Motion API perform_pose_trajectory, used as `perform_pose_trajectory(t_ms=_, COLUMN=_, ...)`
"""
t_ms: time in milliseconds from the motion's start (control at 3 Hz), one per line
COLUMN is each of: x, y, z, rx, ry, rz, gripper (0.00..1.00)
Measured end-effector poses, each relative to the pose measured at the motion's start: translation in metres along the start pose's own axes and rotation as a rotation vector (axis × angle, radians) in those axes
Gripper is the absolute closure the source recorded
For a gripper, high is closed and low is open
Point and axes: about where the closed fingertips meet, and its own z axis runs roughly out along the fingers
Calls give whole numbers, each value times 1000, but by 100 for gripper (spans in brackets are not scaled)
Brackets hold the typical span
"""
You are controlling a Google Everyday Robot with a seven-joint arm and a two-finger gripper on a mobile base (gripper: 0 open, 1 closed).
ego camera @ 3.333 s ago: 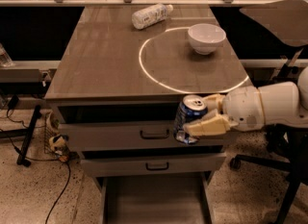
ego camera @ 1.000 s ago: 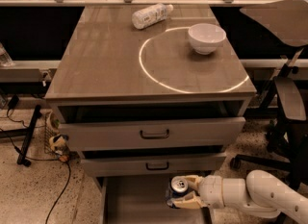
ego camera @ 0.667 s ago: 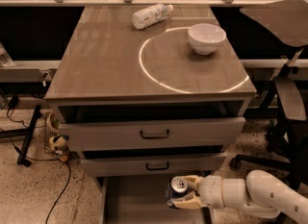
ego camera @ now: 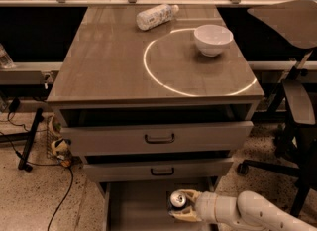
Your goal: Place pepsi can into bottom drawer
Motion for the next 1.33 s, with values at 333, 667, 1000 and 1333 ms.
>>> perform_pose_trajectory(t_ms=333, x=33, y=-6, z=24, rx=26, ry=30, rz=-33, gripper=100)
perform_pose_trajectory(t_ms=667, x=80, y=-15, z=62, rx=26, ry=67, rz=-60, gripper=100)
perform_pose_trajectory(t_ms=1000, x=108, y=-19, z=85, rx=20, ry=79, rz=-58, gripper=100)
perform_pose_trajectory(t_ms=1333, x=134, y=-23, z=110, rx=15, ry=83, rz=-49, gripper=100)
